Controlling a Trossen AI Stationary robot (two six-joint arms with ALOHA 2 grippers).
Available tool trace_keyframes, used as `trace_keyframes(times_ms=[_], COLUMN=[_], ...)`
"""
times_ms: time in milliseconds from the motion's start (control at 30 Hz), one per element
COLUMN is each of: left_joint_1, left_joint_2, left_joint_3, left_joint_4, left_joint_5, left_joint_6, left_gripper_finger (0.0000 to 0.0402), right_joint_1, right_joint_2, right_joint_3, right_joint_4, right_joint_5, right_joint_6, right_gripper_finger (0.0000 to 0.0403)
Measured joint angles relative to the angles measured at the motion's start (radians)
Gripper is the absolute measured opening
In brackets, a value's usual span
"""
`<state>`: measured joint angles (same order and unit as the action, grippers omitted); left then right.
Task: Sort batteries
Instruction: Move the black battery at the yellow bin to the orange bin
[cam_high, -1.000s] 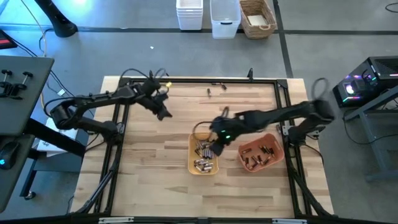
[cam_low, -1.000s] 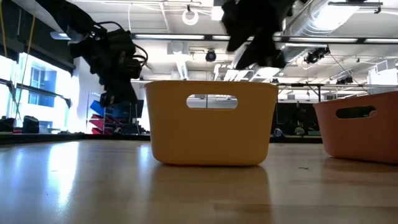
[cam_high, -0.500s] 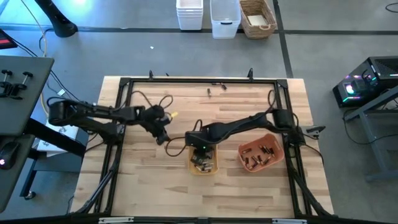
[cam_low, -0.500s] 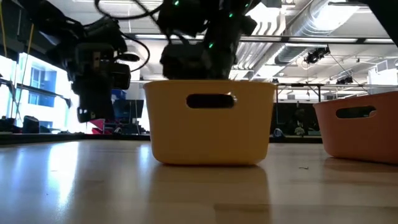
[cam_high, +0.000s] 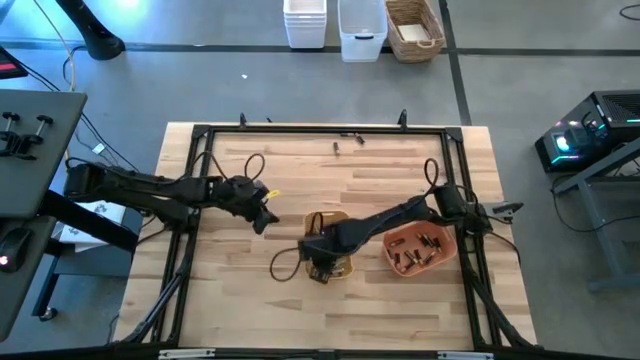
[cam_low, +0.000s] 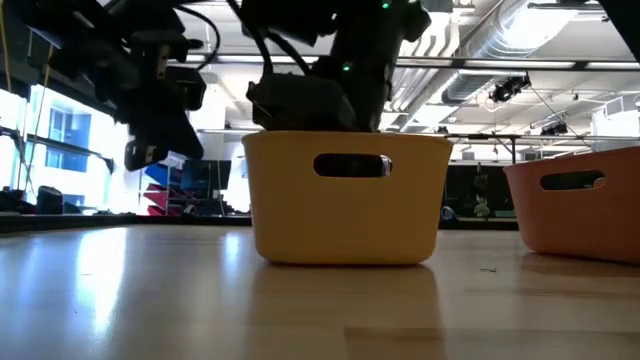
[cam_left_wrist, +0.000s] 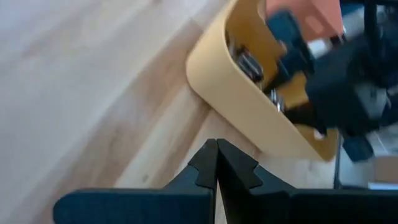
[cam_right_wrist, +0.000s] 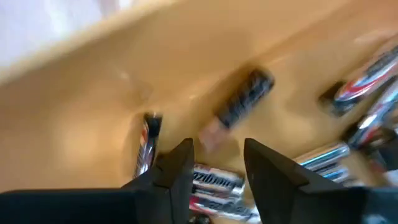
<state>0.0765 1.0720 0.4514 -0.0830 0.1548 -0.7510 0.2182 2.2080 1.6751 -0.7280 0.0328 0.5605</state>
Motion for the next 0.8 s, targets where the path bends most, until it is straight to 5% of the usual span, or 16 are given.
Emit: trace_keyframes(times_ms=[400,600,800], left_joint_1=[0.028,0.029,0.041], left_joint_2=[-0.025,-0.034,-0.028], left_joint_3=[0.0,0.0,0.001], left_joint_4=[0.02,0.009,-0.039], left_joint_5=[-0.019,-0.009,0.028], left_joint_6=[0.02,0.046,0.128], left_gripper_finger=[0.0,0.0,0.0], right_joint_1=[-0.016,-0.039,-0.058], right_joint_2=[0.038,-0.009,0.005], right_joint_3=[0.031,0.137,0.138], right_joint_4=[-0.011,-0.054,-0.067], right_joint_5=[-0.024,-0.034,-0.164], right_joint_6=[0.116,0.091,0.194], right_gripper_finger=[0.006,0.0104,0.0177])
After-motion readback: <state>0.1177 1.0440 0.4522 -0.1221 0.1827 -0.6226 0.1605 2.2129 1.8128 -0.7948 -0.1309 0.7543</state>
